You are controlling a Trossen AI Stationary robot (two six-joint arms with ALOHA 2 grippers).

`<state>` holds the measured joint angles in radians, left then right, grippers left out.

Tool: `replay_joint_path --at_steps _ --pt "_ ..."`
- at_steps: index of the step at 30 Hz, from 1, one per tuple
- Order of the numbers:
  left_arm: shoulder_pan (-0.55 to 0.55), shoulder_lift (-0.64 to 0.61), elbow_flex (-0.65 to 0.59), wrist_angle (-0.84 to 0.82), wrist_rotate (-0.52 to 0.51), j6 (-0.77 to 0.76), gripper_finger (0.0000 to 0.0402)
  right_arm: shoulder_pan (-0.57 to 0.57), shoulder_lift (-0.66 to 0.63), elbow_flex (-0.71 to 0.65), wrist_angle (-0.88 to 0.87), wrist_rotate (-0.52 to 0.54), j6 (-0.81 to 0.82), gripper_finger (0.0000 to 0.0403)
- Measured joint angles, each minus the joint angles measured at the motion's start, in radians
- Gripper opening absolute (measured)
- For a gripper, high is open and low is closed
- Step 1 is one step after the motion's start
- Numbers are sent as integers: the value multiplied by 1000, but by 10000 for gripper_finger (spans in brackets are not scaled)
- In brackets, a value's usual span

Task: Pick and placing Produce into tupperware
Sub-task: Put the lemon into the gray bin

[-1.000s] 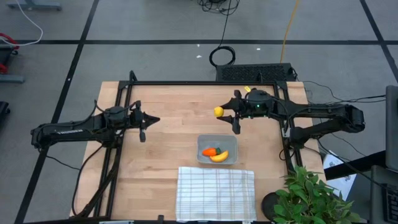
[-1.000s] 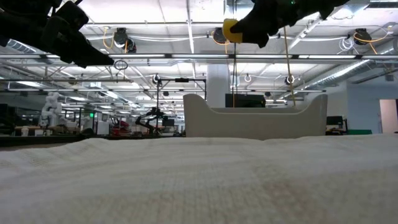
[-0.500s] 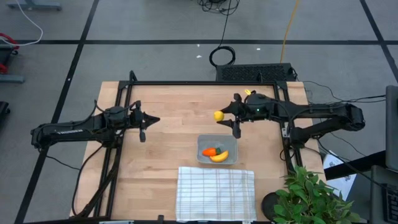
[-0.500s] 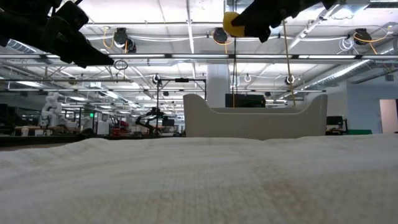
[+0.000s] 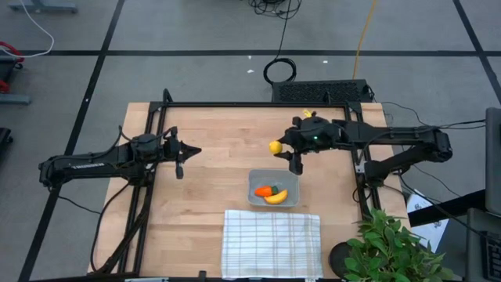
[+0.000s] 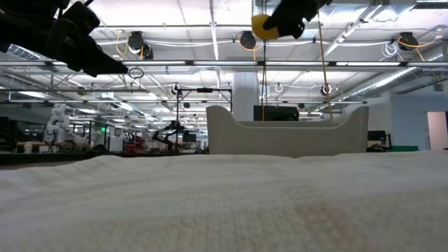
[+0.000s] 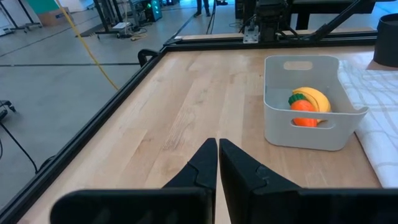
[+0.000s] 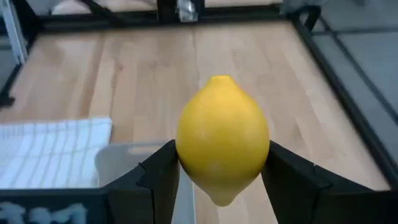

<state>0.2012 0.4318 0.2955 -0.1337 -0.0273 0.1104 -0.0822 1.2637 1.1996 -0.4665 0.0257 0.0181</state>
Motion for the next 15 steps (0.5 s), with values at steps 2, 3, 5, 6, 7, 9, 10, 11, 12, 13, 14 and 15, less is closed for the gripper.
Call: replay_joint_path --at_steps 2,3,5,6,7,9,10,11,12,13,14,15 --pt "0 0 0 0 0 0 21 0 20 19 -87 0 15 187" --pt "0 0 0 -1 0 -1 21 -1 34 30 -123 0 24 187" --pt "0 0 0 -3 0 -1 21 -1 58 56 -169 0 37 187" --pt "0 0 0 -3 0 -1 21 1 71 70 -199 0 46 187" --pt "0 0 0 -3 0 -1 21 4 85 88 -230 0 54 187" --pt "0 0 0 1 0 -1 21 11 115 127 -285 -1 61 187" --pt "0 0 0 2 0 -1 21 16 132 146 -321 -1 65 187" --pt "0 0 0 2 0 -1 21 21 148 165 -354 -2 68 187" --pt "0 0 0 2 0 -2 21 26 165 187 -380 -2 72 187" --pt "0 0 0 2 0 -2 21 31 180 212 -407 -2 76 187" --pt "0 0 0 2 0 -2 21 37 197 235 -441 -2 80 187" --pt "0 0 0 2 0 -3 21 41 215 258 -481 -3 85 187"
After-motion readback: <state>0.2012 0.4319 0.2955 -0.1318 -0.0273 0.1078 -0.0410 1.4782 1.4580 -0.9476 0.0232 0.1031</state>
